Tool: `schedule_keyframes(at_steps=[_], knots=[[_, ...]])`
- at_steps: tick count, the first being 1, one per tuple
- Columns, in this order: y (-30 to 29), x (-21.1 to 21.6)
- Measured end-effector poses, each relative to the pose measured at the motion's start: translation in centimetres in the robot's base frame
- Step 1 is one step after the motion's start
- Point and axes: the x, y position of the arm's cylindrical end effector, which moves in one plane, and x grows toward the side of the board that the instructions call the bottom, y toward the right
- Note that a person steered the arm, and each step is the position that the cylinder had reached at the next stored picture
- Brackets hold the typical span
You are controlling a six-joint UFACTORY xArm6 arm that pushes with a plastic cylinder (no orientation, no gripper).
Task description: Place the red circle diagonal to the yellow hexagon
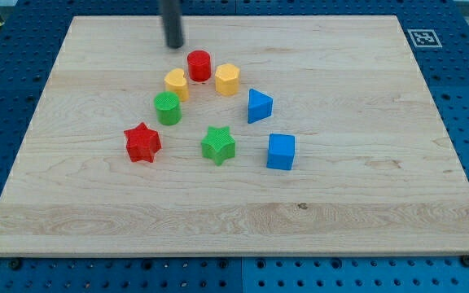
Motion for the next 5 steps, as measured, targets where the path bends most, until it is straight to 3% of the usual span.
schedule_keyframes(at_steps=[1,2,5], knots=[[-1.6,4.3],[-1.4,4.2],[11.6,4.5]])
